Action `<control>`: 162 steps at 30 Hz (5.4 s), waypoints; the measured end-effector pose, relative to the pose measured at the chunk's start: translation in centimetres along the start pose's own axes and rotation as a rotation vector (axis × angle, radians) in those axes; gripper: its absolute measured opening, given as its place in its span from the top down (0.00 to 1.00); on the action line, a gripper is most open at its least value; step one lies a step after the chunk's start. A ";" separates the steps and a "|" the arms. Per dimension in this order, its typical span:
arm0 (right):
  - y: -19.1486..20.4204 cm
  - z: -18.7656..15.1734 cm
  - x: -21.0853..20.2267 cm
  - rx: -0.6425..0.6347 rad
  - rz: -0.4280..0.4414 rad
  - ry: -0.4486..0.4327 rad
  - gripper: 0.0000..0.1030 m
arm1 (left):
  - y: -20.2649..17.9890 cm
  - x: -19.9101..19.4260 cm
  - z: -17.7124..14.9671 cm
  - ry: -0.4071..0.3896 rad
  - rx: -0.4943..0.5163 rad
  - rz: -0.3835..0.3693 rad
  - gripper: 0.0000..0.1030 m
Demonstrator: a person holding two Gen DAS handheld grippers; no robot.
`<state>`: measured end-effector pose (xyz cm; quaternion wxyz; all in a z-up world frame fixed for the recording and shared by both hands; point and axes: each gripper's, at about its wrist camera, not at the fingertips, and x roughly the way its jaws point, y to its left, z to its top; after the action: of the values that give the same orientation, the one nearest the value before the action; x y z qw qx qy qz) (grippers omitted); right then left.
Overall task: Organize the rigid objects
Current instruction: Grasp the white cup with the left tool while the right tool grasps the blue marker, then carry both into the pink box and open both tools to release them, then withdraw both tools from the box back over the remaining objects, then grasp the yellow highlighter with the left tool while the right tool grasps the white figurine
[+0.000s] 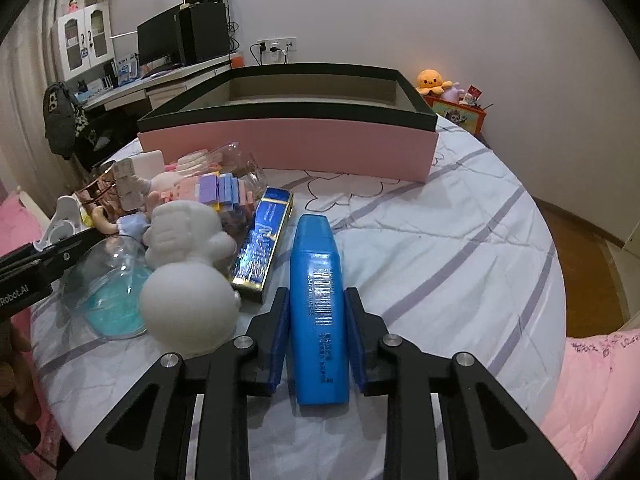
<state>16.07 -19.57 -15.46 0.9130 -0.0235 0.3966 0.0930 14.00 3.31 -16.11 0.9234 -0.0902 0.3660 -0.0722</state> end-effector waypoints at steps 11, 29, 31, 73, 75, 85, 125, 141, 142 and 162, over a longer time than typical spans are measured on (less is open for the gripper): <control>-0.4 -0.5 -1.5 0.074 0.097 -0.010 0.74 | -0.6 -3.9 -1.1 -0.048 0.035 0.003 0.40; -1.0 4.4 -4.9 0.078 0.167 -0.133 0.74 | -1.8 -6.4 5.2 -0.168 0.065 -0.040 0.40; -1.1 6.3 -5.0 0.066 0.165 -0.154 0.74 | -2.4 -5.8 7.5 -0.179 0.082 -0.054 0.40; -2.1 12.9 -1.9 0.177 0.105 -0.138 0.14 | -2.7 -2.1 13.6 -0.169 0.040 0.020 0.00; -1.8 12.3 -3.3 0.183 0.103 -0.166 0.14 | -2.8 -3.9 12.9 -0.200 0.043 0.027 0.00; -0.2 9.6 -10.6 0.166 0.062 -0.300 0.14 | -2.6 -10.1 9.7 -0.288 0.032 0.042 0.00; 1.1 4.5 -5.4 0.078 0.117 -0.041 0.14 | -0.1 -6.7 2.8 -0.059 0.002 0.151 0.00; 2.0 4.5 -1.2 0.030 0.191 0.080 0.24 | -0.4 -3.5 2.4 0.026 0.012 0.089 0.00; 2.4 4.6 -0.7 0.021 0.196 0.087 0.27 | -0.2 -3.3 2.5 0.024 0.009 0.096 0.00; 5.5 5.0 1.8 -0.131 0.159 0.145 0.50 | 6.7 3.4 5.6 0.086 -0.054 0.282 0.00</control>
<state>19.86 -13.35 -13.17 0.8681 -0.0585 0.4553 0.1889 20.76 9.76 -15.82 0.9050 -0.0597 0.4162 0.0644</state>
